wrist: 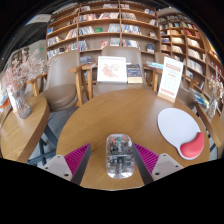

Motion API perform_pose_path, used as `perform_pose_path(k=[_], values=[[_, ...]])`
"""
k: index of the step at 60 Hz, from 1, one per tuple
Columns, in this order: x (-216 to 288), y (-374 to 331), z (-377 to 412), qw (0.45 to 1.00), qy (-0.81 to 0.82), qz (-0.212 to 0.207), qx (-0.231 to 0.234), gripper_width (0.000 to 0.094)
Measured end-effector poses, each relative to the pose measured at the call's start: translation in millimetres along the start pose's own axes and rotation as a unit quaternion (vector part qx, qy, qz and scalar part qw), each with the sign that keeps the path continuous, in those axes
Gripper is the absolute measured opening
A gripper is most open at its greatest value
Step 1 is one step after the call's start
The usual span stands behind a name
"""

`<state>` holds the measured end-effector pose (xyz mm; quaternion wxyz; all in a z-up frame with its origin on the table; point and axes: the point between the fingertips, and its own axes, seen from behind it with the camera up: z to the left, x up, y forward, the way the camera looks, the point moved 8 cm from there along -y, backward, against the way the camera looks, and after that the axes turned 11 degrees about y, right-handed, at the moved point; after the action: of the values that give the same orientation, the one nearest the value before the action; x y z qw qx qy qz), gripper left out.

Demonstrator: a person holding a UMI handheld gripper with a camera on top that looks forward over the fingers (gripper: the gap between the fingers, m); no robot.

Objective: Arrange mouse

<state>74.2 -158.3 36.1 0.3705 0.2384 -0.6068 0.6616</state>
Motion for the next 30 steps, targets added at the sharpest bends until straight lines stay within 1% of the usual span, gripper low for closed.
perform_pose_path(k=[6, 10, 12, 13, 15, 16, 19, 22, 26, 30], values=[[1.3, 1.7, -0.7, 1.000, 0.000, 0.000, 0.000, 0.0825], [2.0, 3.0, -0.9, 1.000, -0.004, -0.002, 0.002, 0.0778], [3.0, 4.0, -1.6, 1.000, -0.005, -0.003, 0.002, 0.0715], [3.6, 4.6, -1.9, 1.000, -0.006, -0.004, 0.002, 0.0667], [4.9, 6.2, -3.7, 1.000, -0.006, -0.006, 0.001, 0.0485], [5.9, 6.2, -3.3, 1.000, -0.003, -0.007, 0.006, 0.0453], [6.4, 6.2, -6.1, 1.000, 0.008, 0.000, 0.012, 0.0426], [9.8, 3.3, -10.6, 1.000, 0.008, 0.005, 0.013, 0.0423], [24.3, -8.6, -16.0, 1.000, 0.012, -0.013, 0.021, 0.0412], [45.9, -17.9, -30.0, 0.999, 0.011, -0.031, 0.020, 0.0412]])
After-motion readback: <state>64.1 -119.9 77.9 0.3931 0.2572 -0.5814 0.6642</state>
